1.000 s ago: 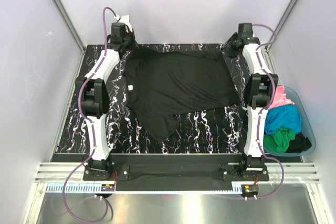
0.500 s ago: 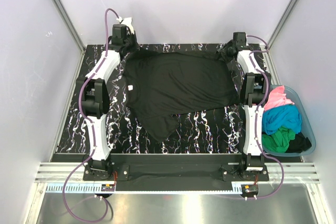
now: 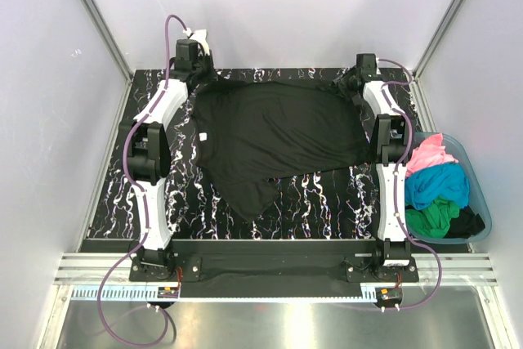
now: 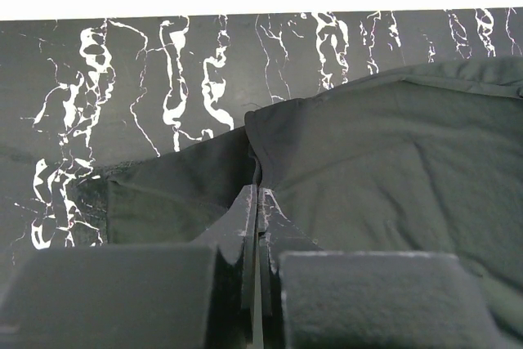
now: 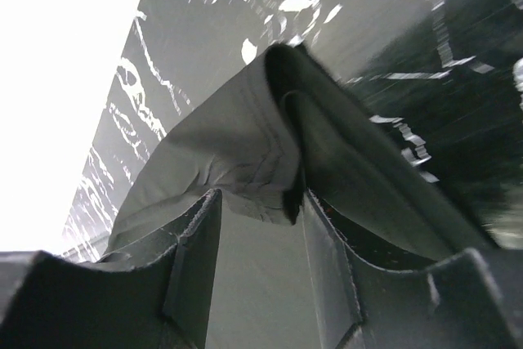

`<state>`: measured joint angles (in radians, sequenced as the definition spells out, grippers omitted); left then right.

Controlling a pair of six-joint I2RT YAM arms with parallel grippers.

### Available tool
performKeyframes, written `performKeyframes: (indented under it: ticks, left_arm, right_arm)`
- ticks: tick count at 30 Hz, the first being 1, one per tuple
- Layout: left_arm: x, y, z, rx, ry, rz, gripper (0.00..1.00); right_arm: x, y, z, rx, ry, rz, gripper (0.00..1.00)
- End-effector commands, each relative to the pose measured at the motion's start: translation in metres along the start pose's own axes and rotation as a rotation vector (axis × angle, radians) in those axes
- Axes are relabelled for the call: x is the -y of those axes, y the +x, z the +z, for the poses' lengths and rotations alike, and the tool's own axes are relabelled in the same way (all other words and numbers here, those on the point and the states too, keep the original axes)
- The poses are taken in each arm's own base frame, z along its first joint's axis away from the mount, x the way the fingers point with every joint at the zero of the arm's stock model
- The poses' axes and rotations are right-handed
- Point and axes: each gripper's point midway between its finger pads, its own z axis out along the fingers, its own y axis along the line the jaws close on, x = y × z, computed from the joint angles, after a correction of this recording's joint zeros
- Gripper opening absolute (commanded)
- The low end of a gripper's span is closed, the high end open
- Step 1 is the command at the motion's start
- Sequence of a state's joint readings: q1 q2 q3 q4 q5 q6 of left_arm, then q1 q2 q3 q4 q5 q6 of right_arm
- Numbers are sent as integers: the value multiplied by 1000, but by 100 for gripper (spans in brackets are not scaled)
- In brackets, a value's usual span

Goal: Fold and stack the t-shirts
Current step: Flatten the tshirt out

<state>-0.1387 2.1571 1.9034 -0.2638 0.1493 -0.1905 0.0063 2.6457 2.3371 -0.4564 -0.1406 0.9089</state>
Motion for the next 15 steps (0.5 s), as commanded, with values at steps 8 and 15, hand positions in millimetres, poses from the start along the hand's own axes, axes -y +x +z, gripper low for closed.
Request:
performKeyframes:
  ticks: [8,15]
  left_arm:
    - [10,-32,-19,82,15,44,0]
    - [4,-32,-22,81,-19,60,0]
  right_arm:
    - [-17,-4,-1,53,-23,-47,38]
    - [-12,-22,-6,99,0,-80,0]
